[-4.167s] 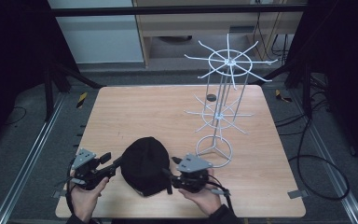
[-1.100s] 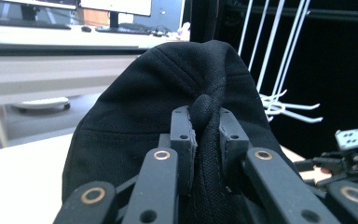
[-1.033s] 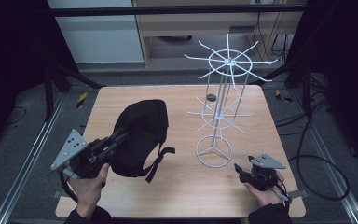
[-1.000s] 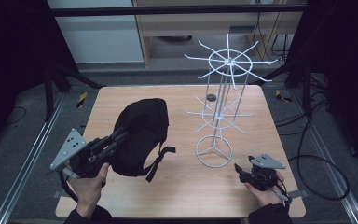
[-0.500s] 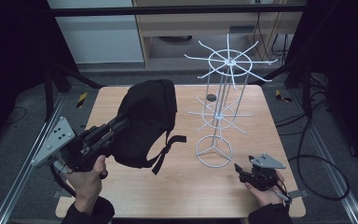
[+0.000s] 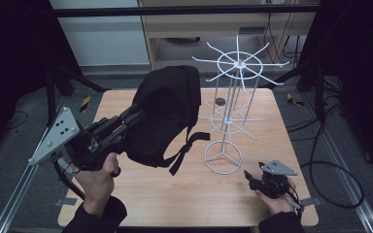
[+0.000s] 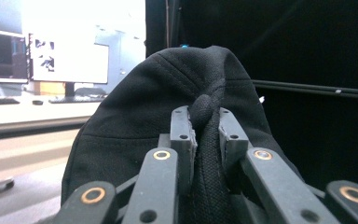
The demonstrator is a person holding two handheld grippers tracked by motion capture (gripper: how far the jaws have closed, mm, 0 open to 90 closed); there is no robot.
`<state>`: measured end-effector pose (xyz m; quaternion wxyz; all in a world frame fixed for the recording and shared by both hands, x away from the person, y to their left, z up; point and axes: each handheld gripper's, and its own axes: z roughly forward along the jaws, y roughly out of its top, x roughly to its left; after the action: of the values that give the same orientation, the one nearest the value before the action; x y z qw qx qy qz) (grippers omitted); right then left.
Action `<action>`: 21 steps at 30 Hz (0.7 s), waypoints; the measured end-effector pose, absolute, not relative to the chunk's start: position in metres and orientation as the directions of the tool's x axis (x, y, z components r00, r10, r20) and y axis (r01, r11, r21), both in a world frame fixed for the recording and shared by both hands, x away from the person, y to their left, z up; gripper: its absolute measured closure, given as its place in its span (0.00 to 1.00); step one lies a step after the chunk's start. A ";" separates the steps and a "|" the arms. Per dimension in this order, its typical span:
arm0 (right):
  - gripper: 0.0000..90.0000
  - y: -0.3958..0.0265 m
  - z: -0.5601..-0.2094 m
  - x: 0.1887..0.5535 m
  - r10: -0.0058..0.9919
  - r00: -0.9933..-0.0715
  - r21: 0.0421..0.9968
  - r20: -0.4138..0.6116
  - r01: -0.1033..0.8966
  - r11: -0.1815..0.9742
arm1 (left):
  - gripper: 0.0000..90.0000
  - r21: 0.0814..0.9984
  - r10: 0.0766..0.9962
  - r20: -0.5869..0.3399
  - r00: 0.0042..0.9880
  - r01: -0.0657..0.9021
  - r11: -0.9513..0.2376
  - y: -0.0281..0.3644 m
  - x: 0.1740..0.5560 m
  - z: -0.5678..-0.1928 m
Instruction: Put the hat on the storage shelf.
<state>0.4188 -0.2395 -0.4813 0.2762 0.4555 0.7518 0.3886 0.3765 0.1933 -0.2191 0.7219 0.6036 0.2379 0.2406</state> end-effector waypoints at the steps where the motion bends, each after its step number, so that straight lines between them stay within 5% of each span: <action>1: 0.40 -0.239 -0.481 0.419 0.900 -0.432 0.836 -0.060 0.471 0.282 | 0.89 0.986 0.633 -0.048 0.772 -0.064 0.153 0.191 0.376 -0.217; 21: 0.40 -0.238 -0.482 0.419 0.896 -0.441 0.834 -0.059 0.471 0.287 | 0.88 0.997 0.602 -0.065 0.796 0.029 0.069 0.144 0.413 -0.228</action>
<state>0.4188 -0.2383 -0.4818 0.2727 0.4528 0.7543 0.3894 0.4125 0.1435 -0.2278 0.6897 0.6497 0.2429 0.2079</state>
